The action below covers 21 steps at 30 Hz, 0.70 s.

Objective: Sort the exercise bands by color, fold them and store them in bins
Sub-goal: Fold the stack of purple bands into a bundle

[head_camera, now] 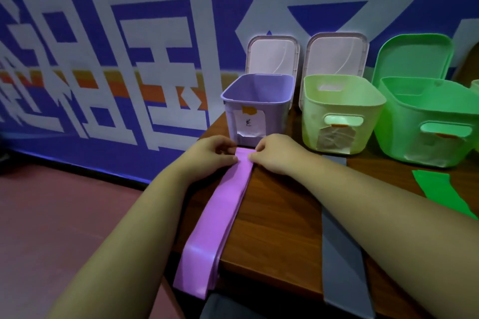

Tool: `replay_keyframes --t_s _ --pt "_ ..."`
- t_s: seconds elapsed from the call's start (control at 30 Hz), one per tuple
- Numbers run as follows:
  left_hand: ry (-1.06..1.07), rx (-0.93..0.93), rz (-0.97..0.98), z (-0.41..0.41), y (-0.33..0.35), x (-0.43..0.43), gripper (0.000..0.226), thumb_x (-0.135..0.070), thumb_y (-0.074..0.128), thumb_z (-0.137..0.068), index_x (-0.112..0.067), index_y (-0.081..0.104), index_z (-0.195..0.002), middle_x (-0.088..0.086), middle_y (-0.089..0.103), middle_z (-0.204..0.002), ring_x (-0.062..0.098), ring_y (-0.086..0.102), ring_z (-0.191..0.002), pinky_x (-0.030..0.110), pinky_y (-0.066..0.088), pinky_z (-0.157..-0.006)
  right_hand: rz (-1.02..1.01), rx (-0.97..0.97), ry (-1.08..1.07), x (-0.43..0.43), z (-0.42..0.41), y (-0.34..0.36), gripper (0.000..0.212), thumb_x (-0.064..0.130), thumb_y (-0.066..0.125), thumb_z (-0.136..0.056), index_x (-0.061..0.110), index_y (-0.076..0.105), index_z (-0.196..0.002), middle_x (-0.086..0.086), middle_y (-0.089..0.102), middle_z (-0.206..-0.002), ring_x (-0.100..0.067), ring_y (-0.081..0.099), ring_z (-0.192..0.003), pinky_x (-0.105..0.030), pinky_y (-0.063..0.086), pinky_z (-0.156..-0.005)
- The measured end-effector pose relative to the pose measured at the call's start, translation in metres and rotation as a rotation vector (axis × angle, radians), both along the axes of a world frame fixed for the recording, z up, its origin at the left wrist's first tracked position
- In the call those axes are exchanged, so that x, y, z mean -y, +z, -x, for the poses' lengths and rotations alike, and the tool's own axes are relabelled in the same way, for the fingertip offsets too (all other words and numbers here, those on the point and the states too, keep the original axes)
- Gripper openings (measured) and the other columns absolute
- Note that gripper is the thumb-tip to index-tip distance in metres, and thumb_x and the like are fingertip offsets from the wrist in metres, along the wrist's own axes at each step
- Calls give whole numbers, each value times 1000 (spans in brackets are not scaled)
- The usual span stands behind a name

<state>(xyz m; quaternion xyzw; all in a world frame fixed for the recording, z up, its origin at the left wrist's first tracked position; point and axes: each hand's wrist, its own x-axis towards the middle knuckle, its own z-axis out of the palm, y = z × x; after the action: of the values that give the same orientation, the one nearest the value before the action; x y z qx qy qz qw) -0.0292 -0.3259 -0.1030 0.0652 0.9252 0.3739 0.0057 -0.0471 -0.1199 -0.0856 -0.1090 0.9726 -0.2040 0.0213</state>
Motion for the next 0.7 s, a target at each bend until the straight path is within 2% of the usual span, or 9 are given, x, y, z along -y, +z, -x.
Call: replay_keyframes --t_s 0.07,0.17,0.23,0.33,0.37,0.43,0.5,0.57,0.7 --pt "-17 10 -10 0 1 2 50 -42 77 -94 -33 62 -141 -17 66 -121 3 63 -108 20 50 -85 3 -28 -15 3 2 -1 28 39 71 -94 14 80 -102 -10 76 -107 -30 70 -100 -40 59 -90" --pt "-42 61 -77 -3 4 3 57 -40 80 -92 -33 58 -144 -15 65 -122 5 65 -107 20 52 -83 102 -57 -73 5 3 -3 12 29 76 -89 20 72 -97 -6 74 -102 -27 68 -96 -33 53 -76" --pt "-77 111 -102 -4 5 7 65 -38 83 -90 -33 54 -148 -11 68 -122 9 70 -105 26 57 -89 177 -62 -99 7 2 -4 11 24 75 -87 20 68 -94 -5 75 -95 -28 70 -90 -35 55 -74" --pt "-163 214 -200 -6 8 12 77 -24 86 -87 -29 47 -153 -6 71 -123 14 74 -108 38 60 -101 279 -77 -121 9 1 -2 6 19 69 -88 19 65 -93 -6 76 -72 -27 73 -69 -36 58 -66" --pt "-192 235 -217 -6 9 13 76 -19 86 -88 -28 46 -152 -7 71 -124 14 73 -111 36 60 -100 316 -94 -130 9 0 -1 6 17 68 -89 20 64 -93 -5 75 -66 -24 72 -60 -34 57 -60" --pt "-228 251 -210 -8 12 14 69 -16 84 -89 -33 47 -146 -15 73 -117 9 73 -106 27 61 -89 379 -139 -136 10 0 3 9 14 67 -89 21 63 -93 -3 75 -65 -15 70 -52 -32 55 -54" --pt "-229 229 -194 -7 12 12 53 -17 83 -91 -31 55 -134 -21 72 -91 2 72 -84 17 56 -73 424 -177 -130 11 1 6 13 12 68 -88 23 62 -91 -3 75 -73 -16 73 -60 -38 63 -62" --pt "-200 208 -190 -6 11 9 37 -20 84 -91 -29 61 -118 -19 66 -74 -1 67 -69 15 51 -65 454 -212 -120 12 0 8 15 13 69 -86 25 61 -89 -3 74 -83 -23 75 -72 -46 66 -72" --pt "-117 128 -194 -7 10 2 39 -24 86 -88 -26 64 -120 -19 69 -76 -2 69 -72 25 51 -73 476 -304 -100 14 -2 8 18 12 69 -88 27 58 -88 1 72 -86 -24 74 -77 -44 64 -76"
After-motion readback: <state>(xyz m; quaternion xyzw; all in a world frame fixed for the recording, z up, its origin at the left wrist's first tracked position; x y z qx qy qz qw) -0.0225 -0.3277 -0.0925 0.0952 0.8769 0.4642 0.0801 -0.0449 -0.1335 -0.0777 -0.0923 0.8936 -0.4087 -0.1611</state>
